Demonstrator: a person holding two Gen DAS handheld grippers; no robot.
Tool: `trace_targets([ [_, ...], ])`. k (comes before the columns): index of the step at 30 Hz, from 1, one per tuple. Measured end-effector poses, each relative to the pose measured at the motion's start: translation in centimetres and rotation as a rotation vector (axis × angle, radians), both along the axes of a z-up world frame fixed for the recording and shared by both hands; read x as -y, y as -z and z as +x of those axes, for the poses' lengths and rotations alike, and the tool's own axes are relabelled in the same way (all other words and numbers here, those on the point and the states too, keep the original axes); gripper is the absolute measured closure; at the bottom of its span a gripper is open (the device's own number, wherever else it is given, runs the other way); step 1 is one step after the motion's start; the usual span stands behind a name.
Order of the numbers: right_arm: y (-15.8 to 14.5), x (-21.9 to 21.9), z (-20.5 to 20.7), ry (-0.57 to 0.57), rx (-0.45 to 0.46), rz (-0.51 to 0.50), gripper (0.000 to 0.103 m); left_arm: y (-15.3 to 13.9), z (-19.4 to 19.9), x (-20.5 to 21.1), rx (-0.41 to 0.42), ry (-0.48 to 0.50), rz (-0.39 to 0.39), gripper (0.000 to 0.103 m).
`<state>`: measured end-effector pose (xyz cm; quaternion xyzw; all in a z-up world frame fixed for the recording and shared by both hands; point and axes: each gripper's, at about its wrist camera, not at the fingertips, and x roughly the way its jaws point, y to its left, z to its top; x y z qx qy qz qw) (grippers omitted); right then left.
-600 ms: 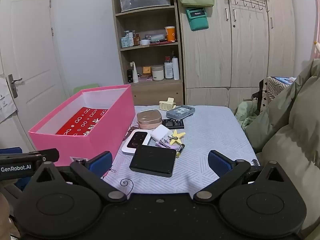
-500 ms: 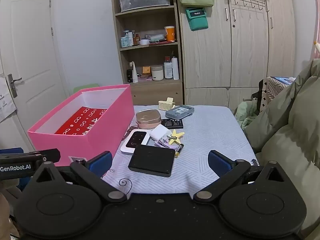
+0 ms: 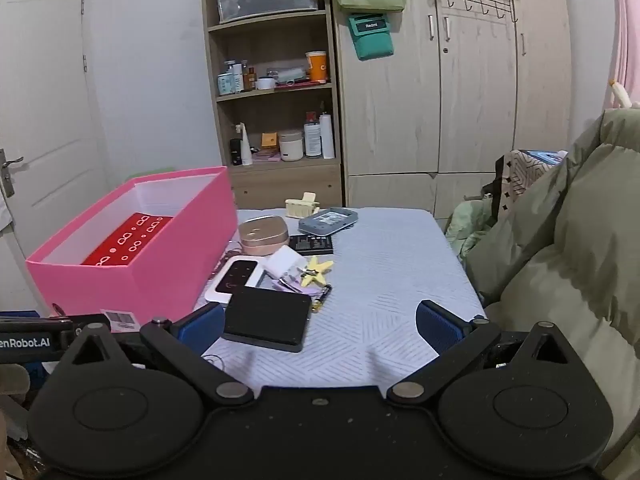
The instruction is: Organize rigid objects
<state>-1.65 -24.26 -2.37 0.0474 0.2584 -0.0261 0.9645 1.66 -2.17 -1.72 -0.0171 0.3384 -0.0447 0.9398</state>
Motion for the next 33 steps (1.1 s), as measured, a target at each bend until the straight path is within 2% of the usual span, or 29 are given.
trace_targets([
  [12, 0.8, 1.4, 0.0, 0.006, -0.005, -0.001, 0.000, 0.3, 0.3, 1.8, -0.003, 0.004, 0.016, 0.002],
  [22, 1.3, 1.9, 0.1, 0.013, -0.006, -0.002, 0.000, 0.5, -0.4, 2.9, 0.036, -0.023, 0.048, 0.001],
  [33, 1.8, 2.1, 0.4, 0.022, -0.024, 0.004, 0.000, 0.7, -0.9, 3.0, 0.057, -0.046, 0.045, 0.000],
])
